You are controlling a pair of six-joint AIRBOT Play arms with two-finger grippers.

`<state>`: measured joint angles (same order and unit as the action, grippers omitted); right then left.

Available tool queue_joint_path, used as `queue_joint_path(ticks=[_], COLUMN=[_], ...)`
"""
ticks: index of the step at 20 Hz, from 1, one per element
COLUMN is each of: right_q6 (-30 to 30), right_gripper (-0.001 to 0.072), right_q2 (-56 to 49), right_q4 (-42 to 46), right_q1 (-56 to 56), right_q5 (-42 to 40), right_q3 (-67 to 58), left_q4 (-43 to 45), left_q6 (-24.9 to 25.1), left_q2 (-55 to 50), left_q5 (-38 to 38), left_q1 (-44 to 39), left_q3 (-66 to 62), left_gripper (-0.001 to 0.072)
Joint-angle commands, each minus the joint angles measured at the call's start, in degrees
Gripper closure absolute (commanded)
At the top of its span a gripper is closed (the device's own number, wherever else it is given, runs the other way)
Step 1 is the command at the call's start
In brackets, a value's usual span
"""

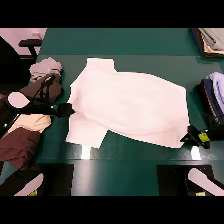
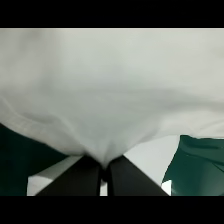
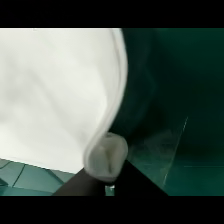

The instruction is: Fold the shirts.

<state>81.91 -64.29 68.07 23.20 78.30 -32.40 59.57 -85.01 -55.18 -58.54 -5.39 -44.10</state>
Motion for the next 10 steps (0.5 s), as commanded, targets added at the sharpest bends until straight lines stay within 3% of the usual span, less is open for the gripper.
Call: queue_joint_path(ticks=[1,5,10], right_q6=[0.1,0.1,0.1], right_gripper=[0.0698,0.0698,0.0698], right_q2=[0.2,9.2,17.6], right_q4=[-0.8,-1.1,-0.9], right_q1=[-7.0,-11.7,-12.7], right_q5=[-3.3,-1.6,-1.0], right_q3=[-2.6,-17.5,-45.8], left_q4=[0.1,1.0,5.9], left_q6=[1.0,1.5,1.4], left_q2=[0.1,0.4,6.7], left_q5=[-0.7,-5.6,-5.2], left_q1=[0.1,0.1,0.1], left_q3=[-1.5,-15.7,-42.2], left_gripper=[0.0685,0.0685,0.0685])
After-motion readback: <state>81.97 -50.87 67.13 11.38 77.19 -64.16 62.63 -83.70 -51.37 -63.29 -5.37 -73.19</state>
